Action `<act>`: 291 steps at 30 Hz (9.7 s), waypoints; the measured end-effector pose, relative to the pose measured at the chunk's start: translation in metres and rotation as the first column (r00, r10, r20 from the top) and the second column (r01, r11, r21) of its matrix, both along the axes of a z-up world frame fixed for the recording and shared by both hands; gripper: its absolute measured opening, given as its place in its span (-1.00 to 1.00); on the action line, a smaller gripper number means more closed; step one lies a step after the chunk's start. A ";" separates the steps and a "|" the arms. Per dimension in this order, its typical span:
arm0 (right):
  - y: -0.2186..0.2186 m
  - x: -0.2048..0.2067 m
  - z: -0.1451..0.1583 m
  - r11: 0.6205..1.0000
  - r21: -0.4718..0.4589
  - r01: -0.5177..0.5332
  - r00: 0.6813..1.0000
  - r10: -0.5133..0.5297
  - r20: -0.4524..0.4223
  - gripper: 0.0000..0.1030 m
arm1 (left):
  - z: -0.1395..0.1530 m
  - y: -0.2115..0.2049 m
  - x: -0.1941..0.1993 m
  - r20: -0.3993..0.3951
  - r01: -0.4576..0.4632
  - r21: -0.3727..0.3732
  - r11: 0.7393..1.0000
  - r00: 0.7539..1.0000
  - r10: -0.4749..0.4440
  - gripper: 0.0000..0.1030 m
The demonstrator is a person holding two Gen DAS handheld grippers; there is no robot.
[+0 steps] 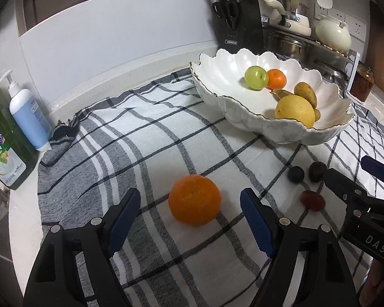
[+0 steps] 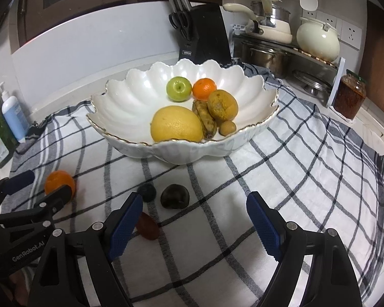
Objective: Organize fruits
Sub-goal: 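Grasp the orange with the left tool while the right tool grasps a dark plum, then carry the orange with the left tool and plum with the right tool over the bowl, then open both tools to drop the orange and plum into the bowl, then withdraw both tools from the bowl toward the red date and dark plum, then grasp the red date with the left tool, then grasp the dark plum with the right tool while the left tool holds the date, then carry the date with the left tool and plum with the right tool over the bowl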
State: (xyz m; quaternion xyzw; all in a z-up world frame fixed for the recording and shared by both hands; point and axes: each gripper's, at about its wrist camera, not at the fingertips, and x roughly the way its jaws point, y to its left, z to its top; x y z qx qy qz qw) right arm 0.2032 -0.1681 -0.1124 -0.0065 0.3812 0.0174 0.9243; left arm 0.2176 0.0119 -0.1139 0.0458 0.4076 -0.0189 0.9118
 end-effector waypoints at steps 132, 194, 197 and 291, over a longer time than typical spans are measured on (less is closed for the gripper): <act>-0.044 0.067 0.057 0.999 0.029 0.021 0.998 -0.023 0.051 0.64 | 0.058 -0.050 0.079 0.056 0.051 -0.040 0.998 0.997 -0.049 0.61; -0.118 -0.028 -0.006 0.981 0.133 0.143 0.990 -0.143 -0.013 0.64 | -0.009 -0.113 -0.015 -0.049 0.098 -0.073 0.993 0.994 -0.102 -0.19; -0.120 -0.027 -0.010 0.979 0.142 0.145 0.989 -0.144 -0.020 0.64 | -0.014 -0.116 -0.015 -0.059 0.098 -0.070 0.993 0.993 -0.102 -0.22; 0.032 0.009 -0.001 0.984 0.043 -0.171 0.984 0.173 -0.041 -0.56 | 0.014 0.025 -0.017 0.022 -0.075 -0.112 0.991 0.997 0.078 -0.45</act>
